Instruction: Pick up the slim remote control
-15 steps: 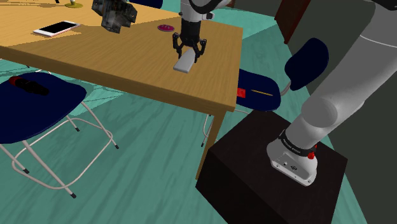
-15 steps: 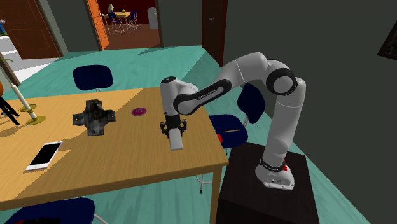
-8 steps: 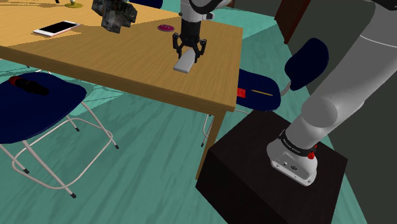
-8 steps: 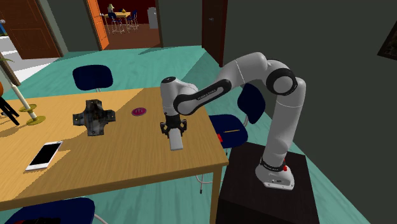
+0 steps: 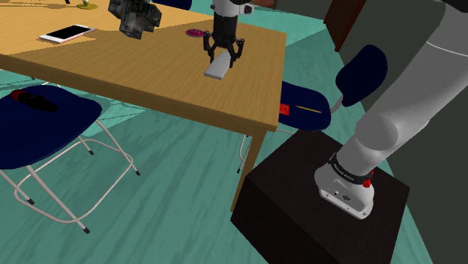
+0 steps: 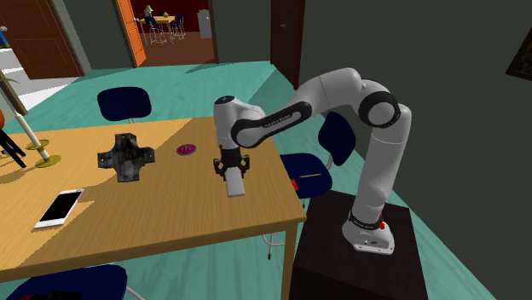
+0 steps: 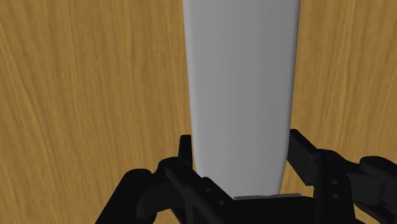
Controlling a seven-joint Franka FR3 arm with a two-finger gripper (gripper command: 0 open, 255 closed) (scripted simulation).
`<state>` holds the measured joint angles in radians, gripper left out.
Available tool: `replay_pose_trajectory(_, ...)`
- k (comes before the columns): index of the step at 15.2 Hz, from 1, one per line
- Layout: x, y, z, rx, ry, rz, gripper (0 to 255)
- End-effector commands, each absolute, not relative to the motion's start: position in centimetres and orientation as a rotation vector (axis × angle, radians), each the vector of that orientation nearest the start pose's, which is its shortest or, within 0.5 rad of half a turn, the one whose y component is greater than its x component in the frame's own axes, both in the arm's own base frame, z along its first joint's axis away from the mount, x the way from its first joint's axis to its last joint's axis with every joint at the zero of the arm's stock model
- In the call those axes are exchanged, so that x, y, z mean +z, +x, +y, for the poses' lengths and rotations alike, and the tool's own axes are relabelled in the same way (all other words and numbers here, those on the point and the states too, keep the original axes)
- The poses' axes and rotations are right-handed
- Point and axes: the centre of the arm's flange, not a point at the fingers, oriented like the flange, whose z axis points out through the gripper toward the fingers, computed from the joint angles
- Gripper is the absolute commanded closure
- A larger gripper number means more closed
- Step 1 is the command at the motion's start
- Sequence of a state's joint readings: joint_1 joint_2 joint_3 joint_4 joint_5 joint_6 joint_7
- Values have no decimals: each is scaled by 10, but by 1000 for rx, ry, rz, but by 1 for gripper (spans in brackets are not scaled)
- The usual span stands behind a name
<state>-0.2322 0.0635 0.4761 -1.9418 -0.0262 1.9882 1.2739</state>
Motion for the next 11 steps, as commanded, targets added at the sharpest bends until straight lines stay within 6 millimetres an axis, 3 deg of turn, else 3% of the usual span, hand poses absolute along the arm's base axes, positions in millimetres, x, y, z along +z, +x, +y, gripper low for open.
replay_pose_trajectory(1, 463, 555, 131, 17, -2745, 1535, 255)
replay_pose_trajectory(9, 505, 555, 131, 17, -2745, 1535, 255)
replay_pose_trajectory(11, 506, 555, 131, 17, -2745, 1535, 255)
